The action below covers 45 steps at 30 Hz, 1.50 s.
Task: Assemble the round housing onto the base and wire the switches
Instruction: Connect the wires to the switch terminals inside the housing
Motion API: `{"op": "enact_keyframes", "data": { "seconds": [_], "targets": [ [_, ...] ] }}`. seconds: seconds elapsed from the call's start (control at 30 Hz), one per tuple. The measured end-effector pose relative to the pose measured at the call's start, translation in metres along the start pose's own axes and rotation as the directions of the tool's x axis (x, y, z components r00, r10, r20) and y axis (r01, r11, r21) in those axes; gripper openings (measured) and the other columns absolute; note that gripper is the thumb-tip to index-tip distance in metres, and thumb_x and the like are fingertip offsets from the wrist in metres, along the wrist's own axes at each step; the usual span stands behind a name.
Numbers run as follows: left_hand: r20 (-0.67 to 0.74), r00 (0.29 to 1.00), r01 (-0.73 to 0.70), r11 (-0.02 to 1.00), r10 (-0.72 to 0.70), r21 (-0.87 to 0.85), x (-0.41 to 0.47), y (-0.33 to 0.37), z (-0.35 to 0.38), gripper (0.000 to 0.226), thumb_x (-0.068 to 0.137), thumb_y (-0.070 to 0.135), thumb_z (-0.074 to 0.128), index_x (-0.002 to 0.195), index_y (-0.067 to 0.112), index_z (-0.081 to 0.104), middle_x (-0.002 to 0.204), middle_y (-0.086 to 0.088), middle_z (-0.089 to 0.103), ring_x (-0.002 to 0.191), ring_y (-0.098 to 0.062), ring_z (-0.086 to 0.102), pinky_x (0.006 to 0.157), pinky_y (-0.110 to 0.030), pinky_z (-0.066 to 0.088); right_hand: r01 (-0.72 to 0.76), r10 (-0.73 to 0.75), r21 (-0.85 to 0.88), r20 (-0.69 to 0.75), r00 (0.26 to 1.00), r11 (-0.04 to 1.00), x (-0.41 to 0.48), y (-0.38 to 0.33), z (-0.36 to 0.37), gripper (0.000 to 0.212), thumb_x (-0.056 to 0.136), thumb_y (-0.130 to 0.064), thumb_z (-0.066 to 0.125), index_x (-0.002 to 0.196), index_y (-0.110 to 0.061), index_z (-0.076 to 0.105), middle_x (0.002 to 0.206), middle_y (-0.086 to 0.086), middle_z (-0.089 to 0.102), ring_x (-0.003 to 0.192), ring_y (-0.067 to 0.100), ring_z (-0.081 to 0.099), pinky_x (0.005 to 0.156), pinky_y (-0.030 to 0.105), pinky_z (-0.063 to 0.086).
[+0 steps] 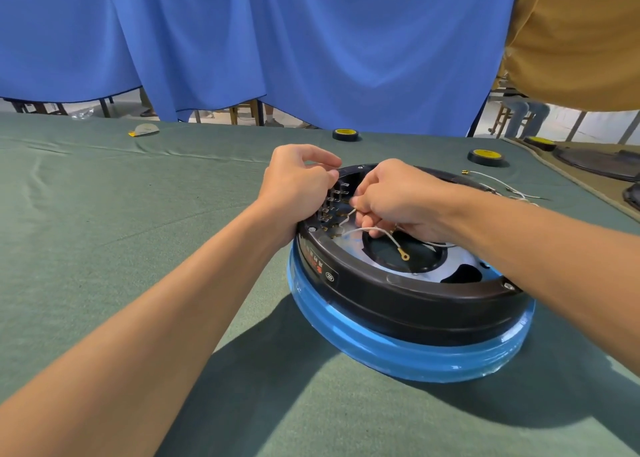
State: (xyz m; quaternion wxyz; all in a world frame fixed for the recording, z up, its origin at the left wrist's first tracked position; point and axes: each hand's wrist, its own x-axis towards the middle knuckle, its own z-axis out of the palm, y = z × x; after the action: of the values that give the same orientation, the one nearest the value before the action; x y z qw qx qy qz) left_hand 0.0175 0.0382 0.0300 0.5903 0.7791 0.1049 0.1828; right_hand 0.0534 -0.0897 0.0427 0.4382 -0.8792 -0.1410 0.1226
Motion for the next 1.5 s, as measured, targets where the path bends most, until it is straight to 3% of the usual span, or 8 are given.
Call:
{"op": "enact_keyframes", "data": {
  "seconds": [0.2,0.37,0.57,0.77,1.07,1.27,1.37,1.5],
  "targets": [
    [0.025,1.000,0.002,1.000,-0.002,-0.011,-0.001,0.000,0.000,0.017,0.092,0.004,0.060,0.096,0.017,0.072,0.100,-0.004,0.073,0.095,-0.033,0.070,0.084,-0.050,0.059,0.099,-0.106,-0.170,-0.029,0.994,0.980,0.002,0.002,0.001,0.017,0.094,-0.001,0.049,0.085,-0.001,0.063,0.075,0.016,0.067,0.054,0.016,0.056,0.047,0.024,0.047],
    [0.026,1.000,-0.004,1.000,0.005,-0.029,0.001,0.000,0.000,0.018,0.091,0.003,0.059,0.095,0.016,0.071,0.100,-0.005,0.074,0.097,-0.036,0.070,0.085,-0.053,0.058,0.129,-0.158,-0.331,-0.062,0.985,0.935,0.005,0.002,0.006,0.016,0.091,-0.004,0.051,0.091,0.001,0.066,0.084,0.018,0.071,0.055,0.021,0.052,0.050,0.028,0.042],
    [0.022,1.000,-0.006,1.000,0.006,-0.020,0.002,-0.001,0.000,0.018,0.090,0.004,0.061,0.095,0.018,0.072,0.099,-0.002,0.074,0.096,-0.035,0.070,0.084,-0.052,0.058,0.123,-0.131,-0.181,-0.029,0.991,0.976,0.006,0.003,-0.003,0.019,0.094,-0.002,0.053,0.080,-0.008,0.064,0.063,0.006,0.064,0.060,0.015,0.059,0.041,0.019,0.039],
    [0.024,1.000,-0.002,1.000,0.002,-0.015,0.002,-0.001,-0.001,0.018,0.091,0.005,0.061,0.095,0.019,0.072,0.099,0.000,0.074,0.097,-0.034,0.070,0.084,-0.053,0.058,0.151,-0.171,-0.286,-0.049,0.984,0.946,0.007,0.004,0.001,0.020,0.093,-0.008,0.055,0.079,-0.005,0.069,0.063,0.006,0.068,0.053,0.014,0.055,0.037,0.017,0.037],
    [0.037,0.999,-0.002,1.000,0.003,-0.025,0.004,-0.003,-0.001,0.020,0.092,0.004,0.061,0.097,0.019,0.072,0.101,0.000,0.074,0.093,-0.024,0.072,0.085,-0.047,0.059,0.139,-0.147,-0.246,-0.013,0.989,0.959,0.007,-0.001,0.002,0.019,0.091,0.000,0.051,0.079,-0.005,0.064,0.061,0.005,0.064,0.056,0.015,0.057,0.035,0.015,0.034],
    [0.038,0.999,0.009,0.999,-0.007,-0.052,0.000,-0.002,-0.002,0.019,0.092,0.003,0.061,0.098,0.017,0.072,0.101,-0.004,0.074,0.093,-0.027,0.071,0.087,-0.049,0.058,0.199,-0.221,-0.387,-0.013,0.975,0.900,0.002,-0.002,-0.006,0.018,0.092,-0.015,0.061,0.075,-0.021,0.063,0.078,0.001,0.065,0.077,0.017,0.061,0.052,0.021,0.041],
    [0.027,1.000,0.004,0.999,-0.002,-0.045,0.000,-0.002,-0.001,0.018,0.091,0.004,0.062,0.096,0.018,0.072,0.100,-0.004,0.074,0.095,-0.032,0.071,0.088,-0.051,0.057,0.233,-0.314,-0.475,-0.097,0.945,0.849,0.000,0.000,-0.009,0.011,0.088,-0.015,0.063,0.080,-0.022,0.065,0.089,0.003,0.067,0.091,0.021,0.060,0.070,0.031,0.052],
    [0.017,1.000,-0.002,0.999,0.003,-0.038,0.000,-0.002,-0.001,0.018,0.090,0.004,0.063,0.095,0.018,0.072,0.100,-0.004,0.075,0.096,-0.028,0.070,0.090,-0.049,0.056,0.339,-0.412,-0.432,-0.084,0.907,0.836,-0.011,0.000,-0.011,0.011,0.084,-0.026,0.068,0.073,-0.027,0.066,0.073,-0.010,0.063,0.083,0.015,0.060,0.069,0.028,0.048]
  ]
}}
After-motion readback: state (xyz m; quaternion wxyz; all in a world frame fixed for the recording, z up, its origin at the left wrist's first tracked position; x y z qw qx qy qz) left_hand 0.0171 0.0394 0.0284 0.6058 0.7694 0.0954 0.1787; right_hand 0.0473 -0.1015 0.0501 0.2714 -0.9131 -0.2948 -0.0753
